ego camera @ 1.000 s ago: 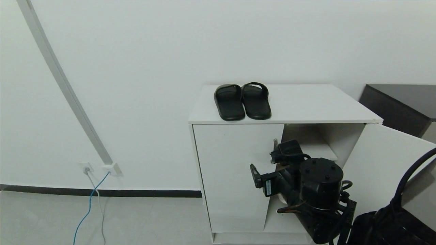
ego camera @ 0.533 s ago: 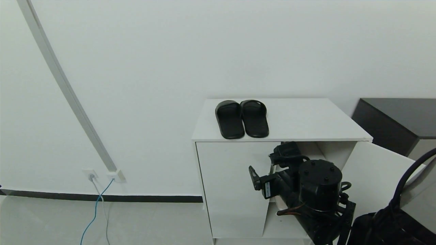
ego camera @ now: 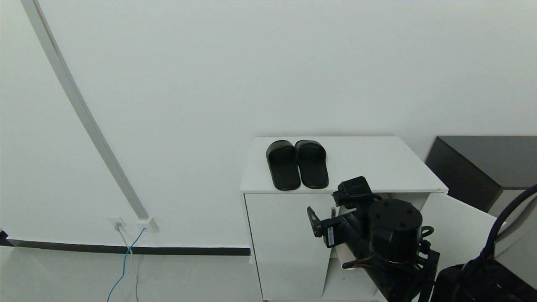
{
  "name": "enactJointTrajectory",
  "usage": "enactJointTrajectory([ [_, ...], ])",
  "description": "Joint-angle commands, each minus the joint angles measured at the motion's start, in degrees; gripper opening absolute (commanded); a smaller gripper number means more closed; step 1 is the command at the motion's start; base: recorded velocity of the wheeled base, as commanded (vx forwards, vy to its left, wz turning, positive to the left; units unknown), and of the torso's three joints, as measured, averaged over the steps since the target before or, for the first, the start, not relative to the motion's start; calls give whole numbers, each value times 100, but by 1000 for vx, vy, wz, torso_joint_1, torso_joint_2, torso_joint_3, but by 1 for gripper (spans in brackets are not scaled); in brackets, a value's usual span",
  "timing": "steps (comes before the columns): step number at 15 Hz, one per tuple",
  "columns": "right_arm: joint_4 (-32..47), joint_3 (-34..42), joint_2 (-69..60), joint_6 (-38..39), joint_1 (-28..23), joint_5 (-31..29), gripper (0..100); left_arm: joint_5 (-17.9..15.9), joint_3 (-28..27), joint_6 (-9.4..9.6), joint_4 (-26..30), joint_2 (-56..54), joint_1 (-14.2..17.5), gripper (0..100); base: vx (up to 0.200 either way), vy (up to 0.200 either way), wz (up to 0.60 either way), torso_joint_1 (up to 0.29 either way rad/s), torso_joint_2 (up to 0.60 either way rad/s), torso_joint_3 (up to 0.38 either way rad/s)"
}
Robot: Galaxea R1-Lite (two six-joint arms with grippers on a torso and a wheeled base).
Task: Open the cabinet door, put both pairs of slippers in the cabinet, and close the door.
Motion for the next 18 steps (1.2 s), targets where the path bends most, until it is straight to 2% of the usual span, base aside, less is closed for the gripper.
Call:
enactJointTrajectory([
  [1,-4,-16,24,12,27,43,100,0,1,1,-1,-1,4,0,0,0,0,173,-388,-222],
  [3,136,-446,86,38,19,175,100,0,1,1,8,-1,4,0,0,0,0,171,-371,-202],
  [5,1059,-1229,112,478,-25,166,100,0,1,1,-1,-1,4,0,0,0,0,176,-366,-205],
  [6,2527,-2072,-2,1058,-25,166,100,0,1,10,-1,-1,4,0,0,0,0,66,-163,-66],
  [8,4030,-3145,-20,1752,-17,166,100,0,1,10,8,-1,4,0,0,0,0,0,0,0],
  [9,4505,-3496,-11,1928,-17,166,100,-8,1,1,8,-1,4,0,0,0,0,0,0,0],
  [13,4698,-3479,182,2042,1,131,100,-8,1,10,8,-1,4,0,0,0,0,0,0,0],
  [18,4548,-3461,525,2007,-8,-124,100,-8,1,1,8,-1,4,0,200,0,0,2,-1,1],
])
